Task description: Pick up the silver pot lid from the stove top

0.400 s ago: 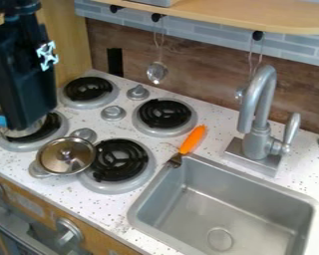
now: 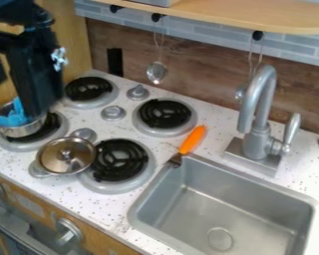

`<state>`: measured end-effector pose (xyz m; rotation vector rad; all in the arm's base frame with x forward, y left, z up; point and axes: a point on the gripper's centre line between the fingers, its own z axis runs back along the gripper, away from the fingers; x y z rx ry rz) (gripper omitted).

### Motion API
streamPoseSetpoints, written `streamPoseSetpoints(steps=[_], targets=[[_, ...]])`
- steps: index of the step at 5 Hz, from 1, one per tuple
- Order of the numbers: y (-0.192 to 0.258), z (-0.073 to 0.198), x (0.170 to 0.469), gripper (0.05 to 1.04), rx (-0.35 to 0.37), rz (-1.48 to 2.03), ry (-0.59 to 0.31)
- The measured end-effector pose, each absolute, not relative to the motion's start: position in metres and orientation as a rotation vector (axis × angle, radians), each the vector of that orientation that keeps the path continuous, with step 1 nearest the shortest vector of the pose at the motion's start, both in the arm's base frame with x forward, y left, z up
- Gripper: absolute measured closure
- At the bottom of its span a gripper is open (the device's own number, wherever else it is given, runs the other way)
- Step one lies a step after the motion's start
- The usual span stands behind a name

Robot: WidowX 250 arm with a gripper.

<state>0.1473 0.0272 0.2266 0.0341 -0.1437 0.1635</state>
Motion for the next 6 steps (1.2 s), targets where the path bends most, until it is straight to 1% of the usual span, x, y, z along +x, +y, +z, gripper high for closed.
streamPoseSetpoints(steps=[1, 2, 3, 4, 5, 6], targets=[[0.066, 0.205, 0.166, 0.085, 0.102, 0.299, -0.152], [0.094, 0.185, 0.181, 0.085, 0.073, 0.343, -0.136], [0.113, 0.158, 0.198, 0.085, 0.049, 0.368, -0.107], [0.117, 0.125, 0.229, 0.085, 0.102, 0.322, -0.123], [0.123, 0.086, 0.253, 0.085, 0.191, 0.311, -0.091], [0.138, 0.063, 0.270, 0.085, 0.234, 0.274, -0.121]])
